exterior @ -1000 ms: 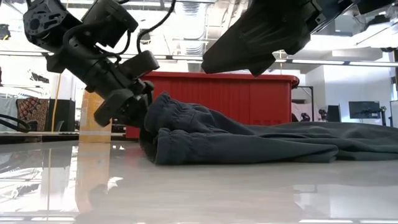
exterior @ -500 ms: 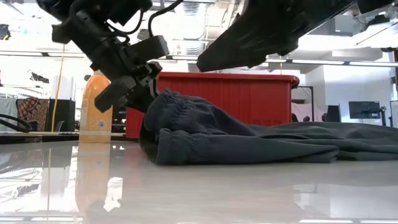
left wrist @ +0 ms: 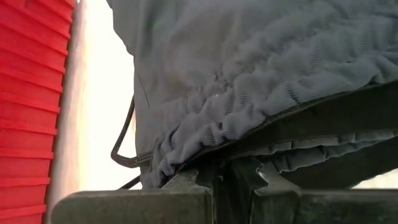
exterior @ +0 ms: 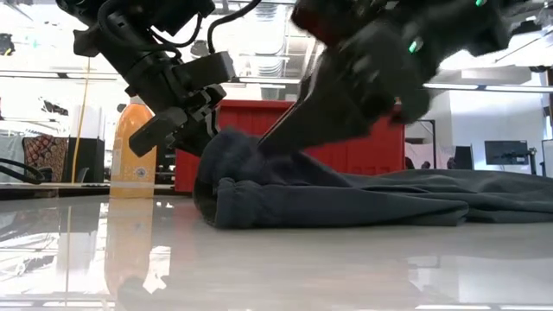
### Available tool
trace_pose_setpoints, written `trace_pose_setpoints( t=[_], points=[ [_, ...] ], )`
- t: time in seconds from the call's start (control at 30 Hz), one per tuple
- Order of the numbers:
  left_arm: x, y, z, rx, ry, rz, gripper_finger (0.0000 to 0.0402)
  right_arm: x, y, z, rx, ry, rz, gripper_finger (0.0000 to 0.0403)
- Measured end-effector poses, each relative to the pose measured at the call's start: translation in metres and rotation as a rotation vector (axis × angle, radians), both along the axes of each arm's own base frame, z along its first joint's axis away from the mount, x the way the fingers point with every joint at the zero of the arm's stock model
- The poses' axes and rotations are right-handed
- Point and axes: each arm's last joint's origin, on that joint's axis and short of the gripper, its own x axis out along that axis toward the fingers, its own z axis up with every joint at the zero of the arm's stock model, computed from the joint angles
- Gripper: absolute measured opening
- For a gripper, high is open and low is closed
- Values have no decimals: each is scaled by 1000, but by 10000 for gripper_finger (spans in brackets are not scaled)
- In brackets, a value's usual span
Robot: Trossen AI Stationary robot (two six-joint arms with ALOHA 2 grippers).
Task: Fold laundry
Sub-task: Fold the black shorts
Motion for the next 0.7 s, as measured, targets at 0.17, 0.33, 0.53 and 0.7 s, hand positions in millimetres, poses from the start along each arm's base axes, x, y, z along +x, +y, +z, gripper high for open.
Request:
trace_pose_setpoints(
  t=[0.17,0.33,0.53,0.7],
  points=[
    [0,0,0,1,4,0,0,8,3,-15,-63,-19,-33,240],
    [-2,0,-2,5,25,1,0,9,3,-24,-54,16,-44,211],
    [-2,0,-2,6,24,2,0,6,2,-28,-11,55,-69,123],
    [-2,0,-2,5,24,4,0,5,4,-25,-8,59,-51,28]
  ],
)
